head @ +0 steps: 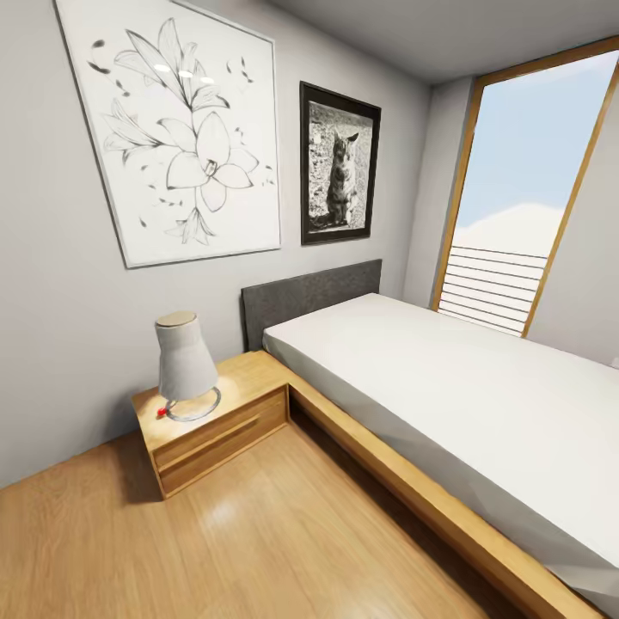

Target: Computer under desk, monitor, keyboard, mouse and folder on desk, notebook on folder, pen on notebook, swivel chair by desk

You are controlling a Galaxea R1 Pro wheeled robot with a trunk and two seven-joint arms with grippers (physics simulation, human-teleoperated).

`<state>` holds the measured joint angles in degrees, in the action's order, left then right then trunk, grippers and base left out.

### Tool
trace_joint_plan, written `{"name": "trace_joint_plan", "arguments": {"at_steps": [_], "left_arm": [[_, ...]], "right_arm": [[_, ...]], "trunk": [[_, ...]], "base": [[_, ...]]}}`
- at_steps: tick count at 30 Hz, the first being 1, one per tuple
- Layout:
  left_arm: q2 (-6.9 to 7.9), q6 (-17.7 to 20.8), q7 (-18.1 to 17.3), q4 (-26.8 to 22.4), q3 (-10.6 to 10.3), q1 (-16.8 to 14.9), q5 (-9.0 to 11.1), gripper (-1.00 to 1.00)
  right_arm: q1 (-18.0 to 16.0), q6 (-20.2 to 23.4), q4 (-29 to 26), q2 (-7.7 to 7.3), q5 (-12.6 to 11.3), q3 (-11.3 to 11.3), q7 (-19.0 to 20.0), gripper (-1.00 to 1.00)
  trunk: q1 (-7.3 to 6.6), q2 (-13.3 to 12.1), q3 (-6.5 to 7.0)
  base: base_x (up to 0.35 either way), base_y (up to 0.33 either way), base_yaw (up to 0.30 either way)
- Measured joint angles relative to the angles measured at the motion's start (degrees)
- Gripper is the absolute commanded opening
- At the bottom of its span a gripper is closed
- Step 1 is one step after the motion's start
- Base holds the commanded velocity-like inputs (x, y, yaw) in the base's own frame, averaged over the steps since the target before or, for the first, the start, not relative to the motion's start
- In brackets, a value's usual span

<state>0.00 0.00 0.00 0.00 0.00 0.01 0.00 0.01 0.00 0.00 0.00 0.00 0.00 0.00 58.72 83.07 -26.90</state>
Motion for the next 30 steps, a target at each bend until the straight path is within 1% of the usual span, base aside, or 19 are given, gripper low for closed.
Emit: {"name": "trace_joint_plan", "arguments": {"at_steps": [3,6,8,13,27,30], "left_arm": [[-0.96,-0.88,-0.03,-0.87,0.08,0.78,0.03,1.00],[-1.93,-1.85,-0.06,-1.84,0.06,0.77,0.05,1.00],[-2.57,-1.79,-0.02,-2.48,0.10,0.76,0.06,1.00],[-4.05,-0.24,0.06,-3.01,0.35,0.75,0.08,1.00],[-4.12,0.08,0.25,-3.05,0.40,0.75,0.08,1.00],[-4.08,0.08,0.30,-3.09,0.32,0.75,0.08,1.00]], "right_arm": [[-0.97,-0.87,-0.43,0.96,0.27,0.00,-0.16,1.00],[-1.50,-1.74,-0.19,1.85,0.26,0.04,-0.19,1.00],[-1.56,-2.28,-0.12,1.81,0.22,0.03,-0.21,1.00],[-1.67,-1.29,-0.34,1.76,0.24,0.08,-0.23,1.00],[-1.69,-5.66,0.28,1.55,0.32,0.09,-0.16,1.00],[-1.69,-6.62,0.29,1.57,0.33,0.08,-0.17,1.00]], "trunk": [[-0.65,-1.20,0.55],[-1.31,-2.40,1.09],[-1.75,-3.21,1.45],[-2.84,-5.21,2.35],[-5.92,-10.83,4.86],[-6.58,-12.03,5.40]], "base": [[0.000,0.000,0.000],[0.000,0.000,0.000],[0.000,0.000,0.000],[0.000,0.000,0.000],[0.000,0.000,-0.024],[0.000,0.000,-0.118]]}}
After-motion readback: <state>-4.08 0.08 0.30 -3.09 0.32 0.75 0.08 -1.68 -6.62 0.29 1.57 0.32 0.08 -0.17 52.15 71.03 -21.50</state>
